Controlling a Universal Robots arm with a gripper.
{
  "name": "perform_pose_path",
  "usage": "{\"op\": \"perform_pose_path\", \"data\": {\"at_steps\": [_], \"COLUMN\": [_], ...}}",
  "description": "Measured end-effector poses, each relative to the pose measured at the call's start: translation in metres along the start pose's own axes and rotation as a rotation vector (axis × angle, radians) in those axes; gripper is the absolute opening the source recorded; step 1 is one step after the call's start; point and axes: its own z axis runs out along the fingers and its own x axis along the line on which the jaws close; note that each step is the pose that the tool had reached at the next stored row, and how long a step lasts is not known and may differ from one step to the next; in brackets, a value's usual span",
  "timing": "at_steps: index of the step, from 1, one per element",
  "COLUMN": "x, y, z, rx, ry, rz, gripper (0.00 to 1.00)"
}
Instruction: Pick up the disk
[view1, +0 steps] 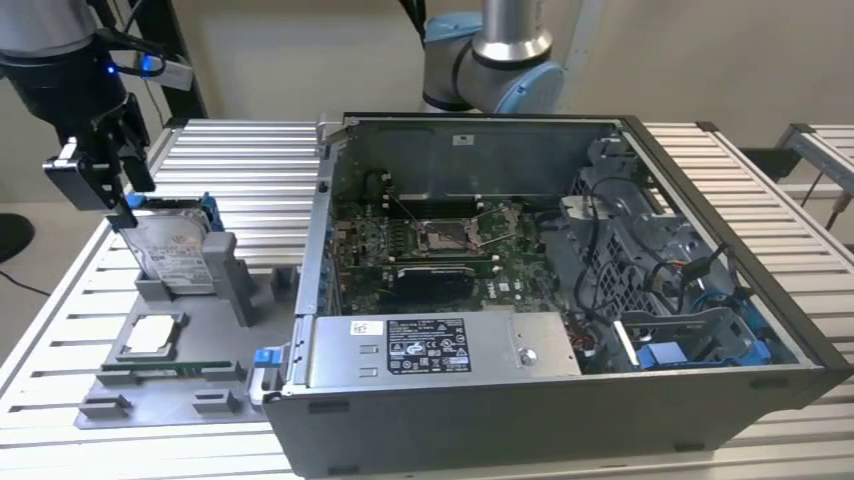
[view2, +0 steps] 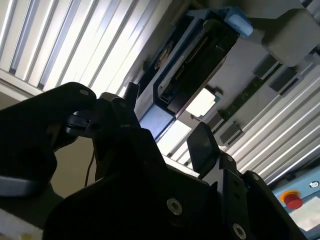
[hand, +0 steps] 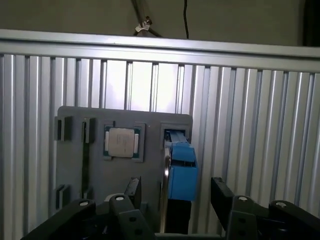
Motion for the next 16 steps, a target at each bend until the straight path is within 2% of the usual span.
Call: {"op": "perform_pose_path", "data": {"at_steps": [6, 7, 9, 10, 12, 16], "x": [-0.0005, -0.0005, -0.0006, -0.0007, -0.0008, -0.0011], "y": [0.0000, 0.0001, 0.0002, 0.0003, 0.0005, 0.0007], "z": [0.0108, 0.0145, 0.0182, 0.0217, 0.0240, 0.0278], "rx": [0.0067, 0.0077, 0.0092, 0.0093, 0.0095, 0.0091], "ry": [0.0003, 0.0004, 0.0001, -0.0018, -0.0052, -0.0078], "rz": [-0.017, -0.020, -0.020, -0.020, -0.020, -0.019], "gripper": [1.00, 1.00, 1.00, 1.00, 1.00, 1.00]}}
